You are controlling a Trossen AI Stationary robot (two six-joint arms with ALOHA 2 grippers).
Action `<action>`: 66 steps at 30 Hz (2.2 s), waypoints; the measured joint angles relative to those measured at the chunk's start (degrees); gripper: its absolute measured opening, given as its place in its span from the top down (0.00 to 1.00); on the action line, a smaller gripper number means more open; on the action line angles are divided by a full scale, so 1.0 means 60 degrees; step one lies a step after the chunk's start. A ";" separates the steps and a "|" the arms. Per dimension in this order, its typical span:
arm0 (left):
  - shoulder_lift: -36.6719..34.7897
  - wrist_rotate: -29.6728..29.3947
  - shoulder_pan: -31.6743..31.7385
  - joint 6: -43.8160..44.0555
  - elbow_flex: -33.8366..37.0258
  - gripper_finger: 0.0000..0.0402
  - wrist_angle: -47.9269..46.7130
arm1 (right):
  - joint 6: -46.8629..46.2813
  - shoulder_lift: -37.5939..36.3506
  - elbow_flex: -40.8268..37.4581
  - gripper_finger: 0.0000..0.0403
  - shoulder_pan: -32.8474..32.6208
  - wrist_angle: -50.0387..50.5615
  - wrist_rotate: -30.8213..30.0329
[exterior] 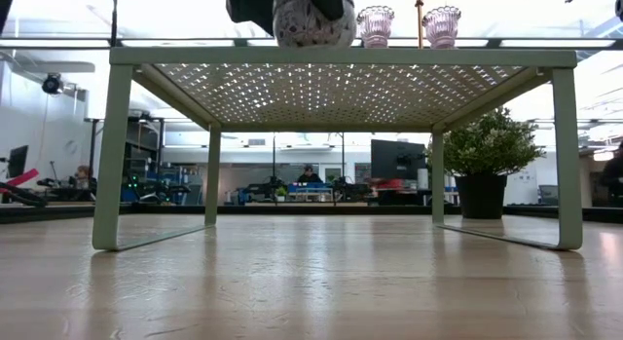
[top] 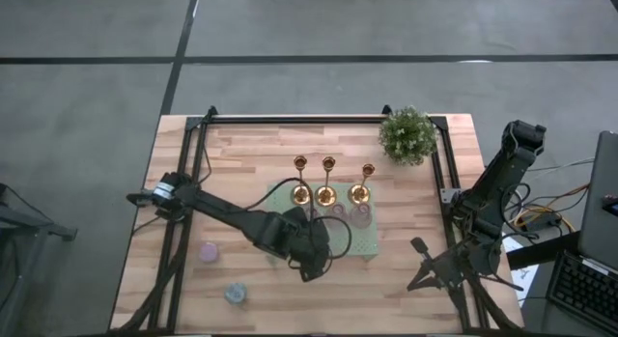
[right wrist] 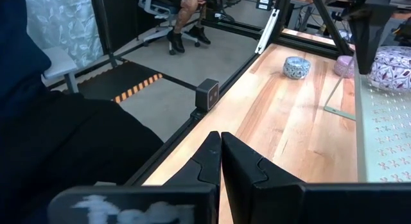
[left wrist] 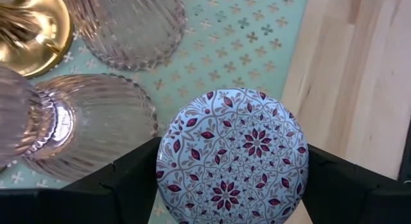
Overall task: Pick & Place candle stick holders
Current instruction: Put the white scented candle on the shelf
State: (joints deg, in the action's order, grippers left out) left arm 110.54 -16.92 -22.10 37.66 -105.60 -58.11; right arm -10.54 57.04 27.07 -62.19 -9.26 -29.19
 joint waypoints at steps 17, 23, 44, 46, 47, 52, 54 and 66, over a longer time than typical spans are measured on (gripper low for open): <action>0.0004 -0.0093 0.0049 0.0045 0.0157 0.21 0.0015 | 0.0006 0.0000 0.0000 0.98 0.0000 0.0000 0.0000; 0.0004 -0.0150 0.0065 0.0068 0.0157 0.21 0.0022 | 0.0006 0.0000 0.0000 0.98 0.0000 0.0000 0.0000; 0.0004 -0.0328 0.0089 0.0692 0.0157 0.16 0.0040 | 0.0003 0.0002 0.0000 0.98 -0.0007 -0.0002 0.0000; 0.0004 -0.0362 0.0090 0.0722 0.0157 0.13 0.0041 | 0.0005 0.0001 0.0000 0.98 -0.0007 -0.0001 0.0000; 0.0004 -0.0391 0.0098 0.0738 0.0157 0.12 0.0044 | 0.0004 0.0002 0.0000 0.98 -0.0007 -0.0002 0.0004; 0.0004 -0.0468 0.0104 0.0755 0.0157 0.11 0.0044 | 0.0002 0.0000 0.0000 0.98 -0.0007 0.0000 0.0004; 0.0004 -0.0423 0.0082 0.0771 0.0157 0.11 0.0040 | 0.0002 0.0001 0.0000 0.98 -0.0007 -0.0001 0.0004; -0.0193 0.0794 0.0020 0.0823 0.0157 0.12 0.0022 | 0.0002 0.0004 -0.0018 0.98 -0.0007 -0.0011 0.0004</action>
State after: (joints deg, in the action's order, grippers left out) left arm 109.39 -12.15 -21.98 42.60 -104.66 -57.97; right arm -10.52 57.06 26.96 -62.24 -9.32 -29.17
